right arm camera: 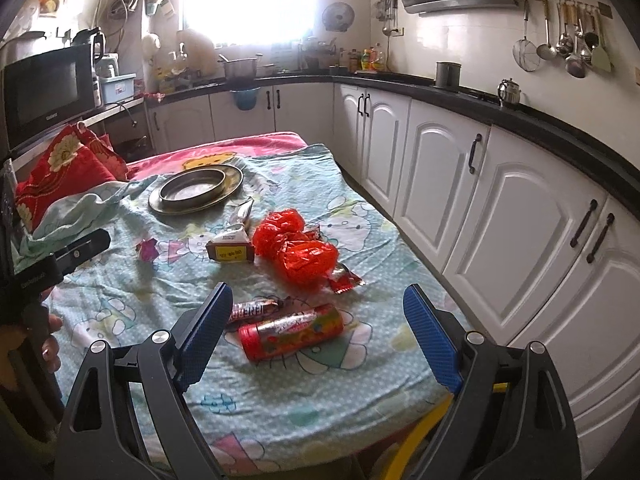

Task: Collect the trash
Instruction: 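Move both open tools back over the bed toward the red bag and snack wrapper, then grasp the red bag with the right tool while the left tool grasps the snack wrapper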

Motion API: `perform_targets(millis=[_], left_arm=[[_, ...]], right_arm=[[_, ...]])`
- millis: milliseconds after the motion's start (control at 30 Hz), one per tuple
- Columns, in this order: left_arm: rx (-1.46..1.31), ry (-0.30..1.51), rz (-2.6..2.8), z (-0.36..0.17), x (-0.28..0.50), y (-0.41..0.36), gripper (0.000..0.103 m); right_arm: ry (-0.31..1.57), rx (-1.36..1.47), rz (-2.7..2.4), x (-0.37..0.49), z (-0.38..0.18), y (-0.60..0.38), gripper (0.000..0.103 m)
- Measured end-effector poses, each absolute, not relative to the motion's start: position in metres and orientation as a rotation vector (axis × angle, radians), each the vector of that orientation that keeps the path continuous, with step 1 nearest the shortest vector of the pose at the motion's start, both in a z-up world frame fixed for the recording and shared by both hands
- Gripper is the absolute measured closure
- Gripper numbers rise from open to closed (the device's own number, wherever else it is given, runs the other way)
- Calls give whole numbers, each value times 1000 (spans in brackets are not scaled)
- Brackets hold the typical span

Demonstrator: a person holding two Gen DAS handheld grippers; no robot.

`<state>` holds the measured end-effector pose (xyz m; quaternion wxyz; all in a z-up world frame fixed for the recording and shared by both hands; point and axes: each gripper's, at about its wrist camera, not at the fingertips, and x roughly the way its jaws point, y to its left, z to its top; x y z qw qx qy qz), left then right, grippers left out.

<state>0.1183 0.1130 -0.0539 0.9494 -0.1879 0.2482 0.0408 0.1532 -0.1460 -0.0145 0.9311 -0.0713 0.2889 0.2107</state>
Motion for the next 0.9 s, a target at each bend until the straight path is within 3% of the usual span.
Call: perform_targets(millis=[267, 333, 633, 900], left_arm=[[-347, 551, 133, -65, 137, 120, 12], [-337, 563, 130, -68, 141, 118, 18], [-288, 598, 131, -73, 161, 115, 21], [-299, 644, 152, -83, 176, 121, 24]], right_arm=[[585, -170, 455, 178, -20, -124, 19], [588, -175, 452, 186, -22, -119, 19], [643, -173, 427, 224, -40, -104, 22], [730, -120, 422, 248, -60, -103, 34]])
